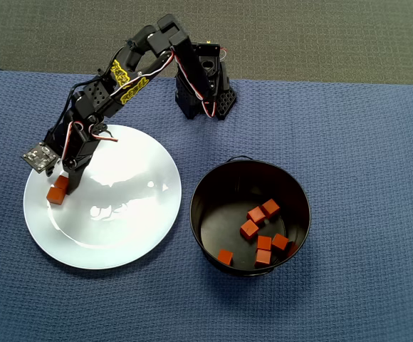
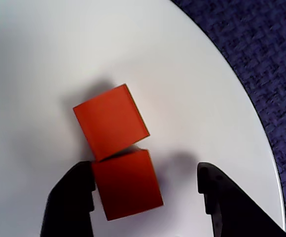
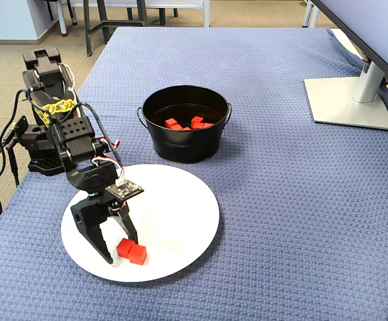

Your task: Pick up the red cubes from the white plate and place them in the black recipient

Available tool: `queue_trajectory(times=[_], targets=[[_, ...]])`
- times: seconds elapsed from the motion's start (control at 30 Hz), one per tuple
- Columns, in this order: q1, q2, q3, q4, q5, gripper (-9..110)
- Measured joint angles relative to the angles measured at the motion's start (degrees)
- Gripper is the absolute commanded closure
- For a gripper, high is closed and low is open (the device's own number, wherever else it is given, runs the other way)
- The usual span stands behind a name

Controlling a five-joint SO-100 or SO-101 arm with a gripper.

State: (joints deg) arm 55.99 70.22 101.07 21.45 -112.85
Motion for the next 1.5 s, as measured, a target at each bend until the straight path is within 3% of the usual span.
queue_trajectory(times=[0.27,0.5,0.8,1.07,1.1,1.13,1.17,1.23,1.37,1.5], targets=[[0.09,0.70,2.29,-5.19,7.03,101],[-5.54,19.25,17.05,-6.06,22.32,102],[-19.25,47.11,21.45,12.04,54.67,102],[-36.56,54.05,13.54,23.73,82.79,102],[-39.20,53.96,12.66,23.82,85.25,98],[-41.75,53.61,11.95,23.82,87.45,86],[-44.21,52.91,11.25,23.82,89.21,68],[-48.87,50.98,10.11,24.87,90.18,59],[-55.02,49.66,5.98,30.67,87.63,67],[-46.14,49.83,4.75,29.27,81.21,72]])
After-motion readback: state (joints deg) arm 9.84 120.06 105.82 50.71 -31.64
